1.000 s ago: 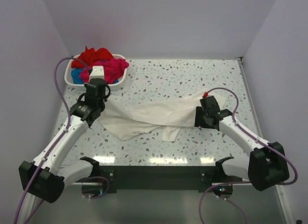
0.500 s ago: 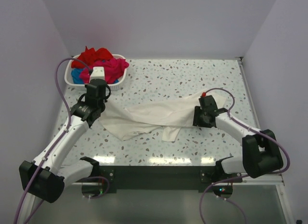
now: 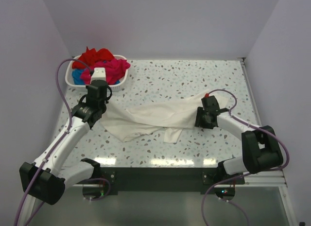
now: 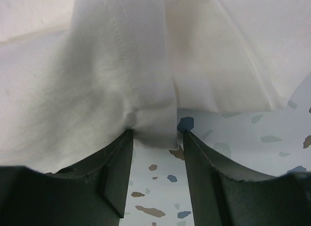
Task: Fold and stack the t-shirts
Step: Flatten the tshirt out
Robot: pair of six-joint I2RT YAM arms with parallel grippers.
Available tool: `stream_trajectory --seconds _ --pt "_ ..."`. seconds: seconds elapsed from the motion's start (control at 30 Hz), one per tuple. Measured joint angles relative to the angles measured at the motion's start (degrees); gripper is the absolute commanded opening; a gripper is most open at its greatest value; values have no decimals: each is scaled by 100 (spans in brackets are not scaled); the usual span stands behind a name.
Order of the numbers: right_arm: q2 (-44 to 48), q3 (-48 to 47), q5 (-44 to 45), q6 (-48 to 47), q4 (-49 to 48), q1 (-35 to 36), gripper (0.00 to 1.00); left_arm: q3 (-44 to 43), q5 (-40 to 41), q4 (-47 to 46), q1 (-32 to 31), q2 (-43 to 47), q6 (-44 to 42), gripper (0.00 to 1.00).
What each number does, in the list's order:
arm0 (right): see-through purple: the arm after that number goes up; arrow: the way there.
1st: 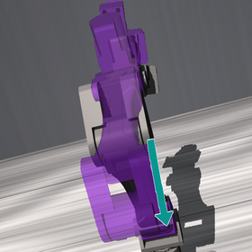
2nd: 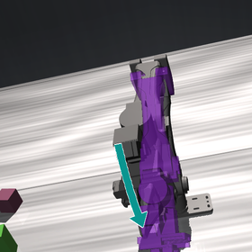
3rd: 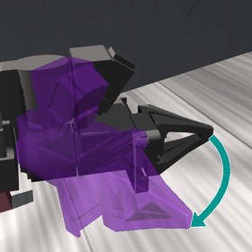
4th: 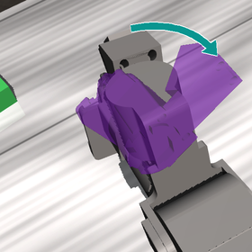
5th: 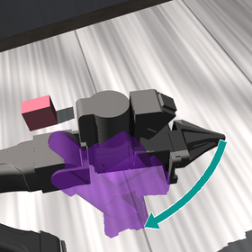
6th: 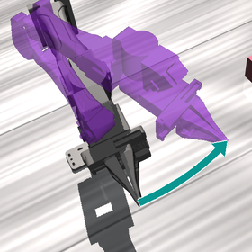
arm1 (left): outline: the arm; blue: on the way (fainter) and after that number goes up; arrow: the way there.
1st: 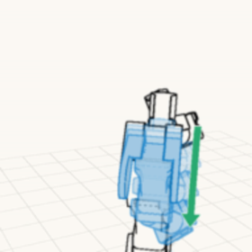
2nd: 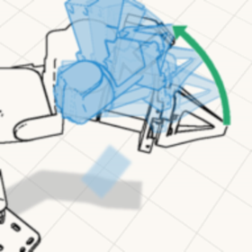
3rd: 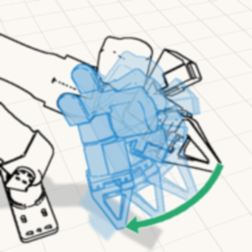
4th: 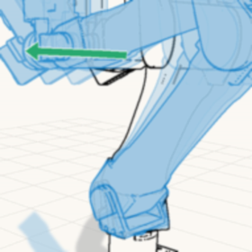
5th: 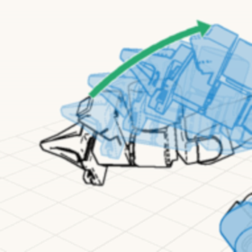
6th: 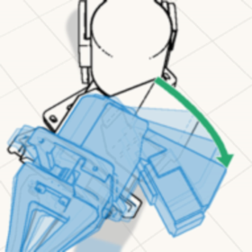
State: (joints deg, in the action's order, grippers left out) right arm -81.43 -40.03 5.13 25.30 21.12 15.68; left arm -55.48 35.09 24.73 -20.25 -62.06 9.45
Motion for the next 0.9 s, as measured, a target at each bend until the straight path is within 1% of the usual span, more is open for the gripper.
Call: stream_trajectory --seconds 0.07,0.13,0.17,0.2,0.23,0.27,0.43,0.53,0.6,0.73,0.8,0.9 --pt "-2 0 -17 11 -4 0 47 0 0 0 0 0 0 0" --pt "-9 0 -24 17 -11 -7 36 0 0 0 0 0 0 0" --pt "-24 -2 -28 17 -17 -7 28 0 2 0 0 0 0 0" --pt "-33 -2 -33 17 -28 -11 10 0 0 0 0 0 0 0" --pt "-37 -2 -68 11 -37 -17 3 0 2 0 0 0 0 0" --pt "-48 0 -120 42 -35 -26 0 0 0 0 0 0 0 0" --pt "151 0 -229 28 179 -33 0 0 4 -2 0 2 0 0" --pt "739 -66 -219 -24 595 -33 0 -2 22 -4 0 9 0 0" --pt "1261 -308 -164 -85 938 -33 0 -26 42 20 0 15 0 0" --pt "1961 -1432 24 -262 1467 -33 0 -402 46 83 0 15 0 0" --pt "2090 -2153 197 -387 1679 -33 0 -752 46 109 0 4 -4 0" --pt "2068 -3281 428 -564 2002 -35 0 -1580 42 149 0 -37 -52 0"
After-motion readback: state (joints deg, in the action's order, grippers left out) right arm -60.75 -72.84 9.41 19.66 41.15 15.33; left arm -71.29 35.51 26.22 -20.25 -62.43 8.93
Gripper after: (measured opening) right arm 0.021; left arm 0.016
